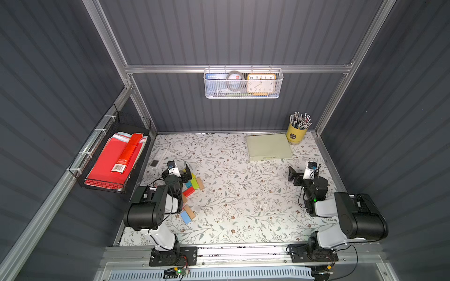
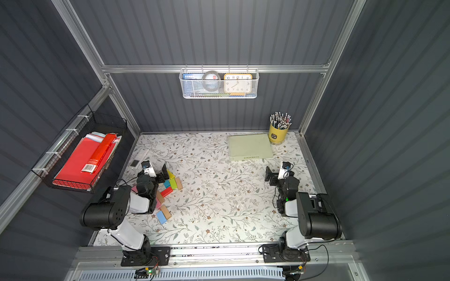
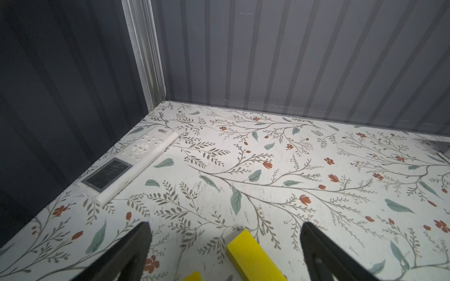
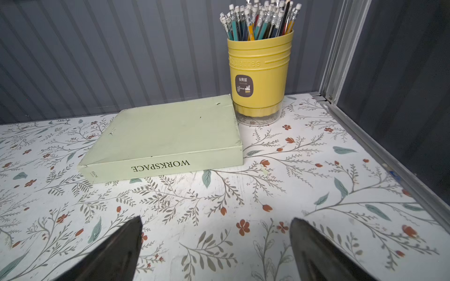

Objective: Assemble the number 8 with building blocks
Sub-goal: Pick up the building block from the center of the board.

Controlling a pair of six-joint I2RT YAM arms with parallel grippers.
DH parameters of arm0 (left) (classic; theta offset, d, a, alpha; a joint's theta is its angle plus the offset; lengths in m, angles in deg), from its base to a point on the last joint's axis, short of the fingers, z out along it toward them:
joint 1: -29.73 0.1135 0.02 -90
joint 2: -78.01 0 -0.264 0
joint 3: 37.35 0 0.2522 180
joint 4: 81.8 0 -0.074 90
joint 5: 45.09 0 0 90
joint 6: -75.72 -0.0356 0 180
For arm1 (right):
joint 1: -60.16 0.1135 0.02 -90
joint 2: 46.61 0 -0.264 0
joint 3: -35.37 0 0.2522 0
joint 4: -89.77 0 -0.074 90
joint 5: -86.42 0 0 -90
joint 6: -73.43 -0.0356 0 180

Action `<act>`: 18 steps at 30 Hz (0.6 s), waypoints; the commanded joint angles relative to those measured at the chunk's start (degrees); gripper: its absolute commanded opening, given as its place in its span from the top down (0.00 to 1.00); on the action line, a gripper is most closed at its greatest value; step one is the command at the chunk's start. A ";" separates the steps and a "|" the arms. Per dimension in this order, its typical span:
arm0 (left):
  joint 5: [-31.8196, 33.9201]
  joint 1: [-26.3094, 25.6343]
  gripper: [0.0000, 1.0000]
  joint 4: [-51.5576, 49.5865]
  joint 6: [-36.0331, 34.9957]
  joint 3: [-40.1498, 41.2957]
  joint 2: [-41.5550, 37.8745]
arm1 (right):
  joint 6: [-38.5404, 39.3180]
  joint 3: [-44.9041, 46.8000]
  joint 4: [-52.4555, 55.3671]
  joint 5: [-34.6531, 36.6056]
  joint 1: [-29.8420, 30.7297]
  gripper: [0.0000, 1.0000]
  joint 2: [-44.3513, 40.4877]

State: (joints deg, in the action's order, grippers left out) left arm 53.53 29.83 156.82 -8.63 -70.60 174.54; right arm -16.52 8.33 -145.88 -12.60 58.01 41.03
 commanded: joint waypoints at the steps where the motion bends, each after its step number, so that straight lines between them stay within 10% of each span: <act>1: 0.65 0.32 0.01 0.92 -0.02 -0.17 0.76 | 0.39 -0.61 -0.82 -0.32 0.23 0.01 -0.62; 18: 0.55 0.32 0.01 0.92 0.01 -0.16 0.76 | 0.30 -0.83 -0.39 -0.29 0.22 0.01 -0.63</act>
State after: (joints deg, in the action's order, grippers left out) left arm 53.53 29.83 156.82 -8.63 -70.60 174.54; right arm -16.52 8.33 -145.86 -12.60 58.01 41.03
